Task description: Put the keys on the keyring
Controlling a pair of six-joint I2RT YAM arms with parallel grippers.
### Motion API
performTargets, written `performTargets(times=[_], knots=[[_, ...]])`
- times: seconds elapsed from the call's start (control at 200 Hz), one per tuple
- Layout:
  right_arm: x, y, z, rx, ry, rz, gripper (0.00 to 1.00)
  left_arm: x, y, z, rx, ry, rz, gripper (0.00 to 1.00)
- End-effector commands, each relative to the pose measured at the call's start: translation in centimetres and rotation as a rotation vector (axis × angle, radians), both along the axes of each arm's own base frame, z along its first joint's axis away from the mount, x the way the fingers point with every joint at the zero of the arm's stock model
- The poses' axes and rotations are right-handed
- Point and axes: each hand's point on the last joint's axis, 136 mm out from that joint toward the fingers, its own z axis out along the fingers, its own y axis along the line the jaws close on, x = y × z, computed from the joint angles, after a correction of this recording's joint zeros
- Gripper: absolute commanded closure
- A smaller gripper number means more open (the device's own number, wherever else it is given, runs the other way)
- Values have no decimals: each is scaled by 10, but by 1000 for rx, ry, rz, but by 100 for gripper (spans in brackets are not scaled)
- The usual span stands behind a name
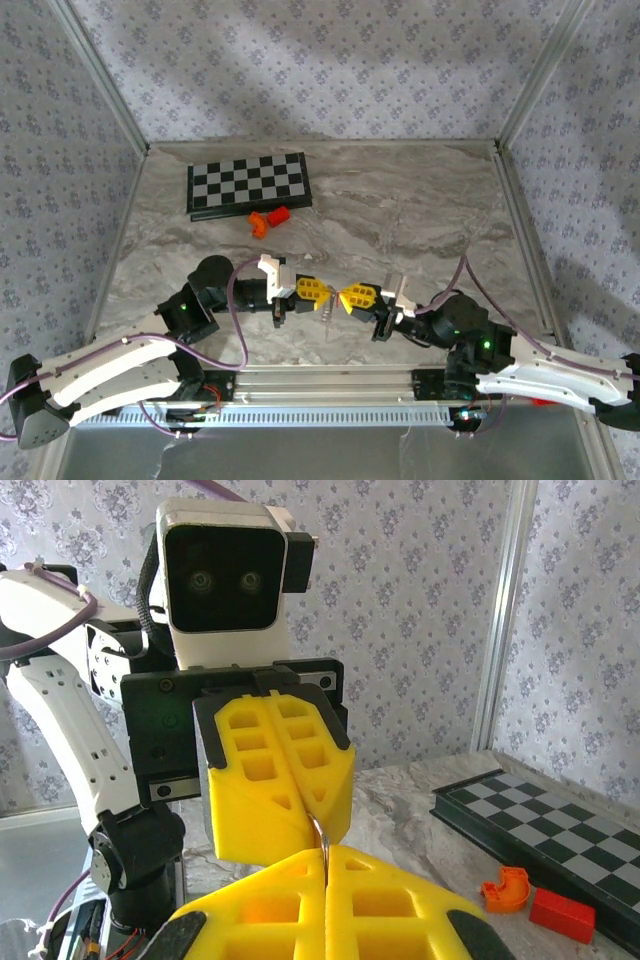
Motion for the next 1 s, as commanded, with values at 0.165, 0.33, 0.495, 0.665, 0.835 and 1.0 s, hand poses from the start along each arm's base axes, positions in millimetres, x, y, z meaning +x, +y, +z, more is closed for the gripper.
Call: performTargets(times=[0.165,0.33,0.495,0.665,0.835,1.0], knots=[[2,-1,5,21,-22,-18,100,-6,6,28,-64,-40,-17,100],[1,-2,7,25,-26,-18,100,-6,6,29,-64,-42,-16,100],[1,-2,8,23,-29,-19,100,-6,7,29,-62,-41,-15,100],[2,-3,8,18,-32,-22,100,-6,7,29,-61,-41,-14,100],[1,0,6,7,-30,-15,100,-6,6,30,-60,-41,-15,100],[-1,2,7,6,-32,0,100,-6,6,29,-59,-41,-14,100]])
